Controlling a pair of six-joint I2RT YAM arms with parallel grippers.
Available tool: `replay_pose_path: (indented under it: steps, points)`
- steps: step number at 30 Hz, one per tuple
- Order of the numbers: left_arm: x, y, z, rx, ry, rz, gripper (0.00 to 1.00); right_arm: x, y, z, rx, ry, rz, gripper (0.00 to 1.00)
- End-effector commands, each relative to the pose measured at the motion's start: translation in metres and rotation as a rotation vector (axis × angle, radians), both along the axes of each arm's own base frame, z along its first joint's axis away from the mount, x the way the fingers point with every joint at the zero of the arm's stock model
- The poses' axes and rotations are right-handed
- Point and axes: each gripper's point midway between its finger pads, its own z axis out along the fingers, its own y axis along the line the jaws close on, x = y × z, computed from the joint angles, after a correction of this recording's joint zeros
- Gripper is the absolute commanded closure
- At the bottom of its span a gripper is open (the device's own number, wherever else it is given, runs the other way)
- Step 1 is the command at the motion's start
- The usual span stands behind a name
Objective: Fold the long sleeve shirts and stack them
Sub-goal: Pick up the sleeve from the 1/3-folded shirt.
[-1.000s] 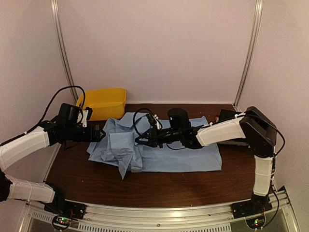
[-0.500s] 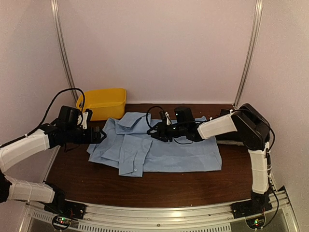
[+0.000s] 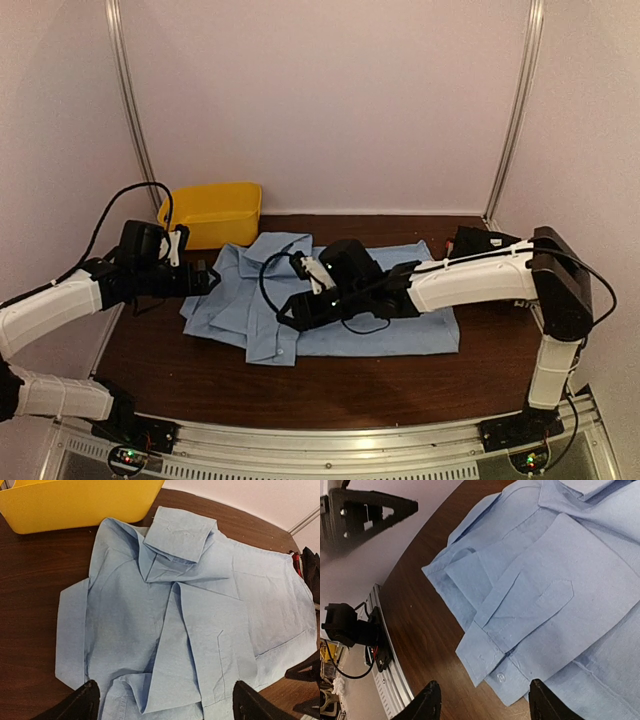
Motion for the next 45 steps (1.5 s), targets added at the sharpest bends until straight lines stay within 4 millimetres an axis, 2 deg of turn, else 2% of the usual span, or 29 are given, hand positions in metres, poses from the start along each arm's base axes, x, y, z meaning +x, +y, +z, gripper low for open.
replay_pose_path:
  steps: [1,4,13,34,38,43,45]
  points:
    - [0.008,0.001,0.012,-0.024,-0.056,0.018,0.06,-0.010,-0.015,-0.046,-0.137,0.010,-0.066,0.39]
    - [0.007,0.000,0.012,-0.026,-0.053,0.014,0.06,-0.018,-0.014,-0.063,-0.145,0.045,-0.072,0.40]
    - [0.007,0.000,0.010,-0.021,-0.050,0.006,0.06,-0.018,-0.004,-0.090,-0.135,0.068,-0.066,0.42]
    - [0.006,0.002,0.003,-0.004,-0.037,0.007,0.05,-0.005,0.019,-0.093,-0.094,0.043,-0.054,0.47]
    - [0.005,0.001,0.001,-0.006,-0.033,0.006,0.06,-0.002,0.019,-0.088,-0.071,0.044,-0.066,0.56]
    - [0.005,0.002,-0.001,-0.013,-0.034,0.015,0.05,0.000,0.013,-0.063,0.010,0.046,-0.072,0.89]
    - [0.005,0.003,-0.002,-0.012,-0.033,0.024,0.05,-0.001,0.007,-0.043,0.057,0.048,-0.063,1.00]
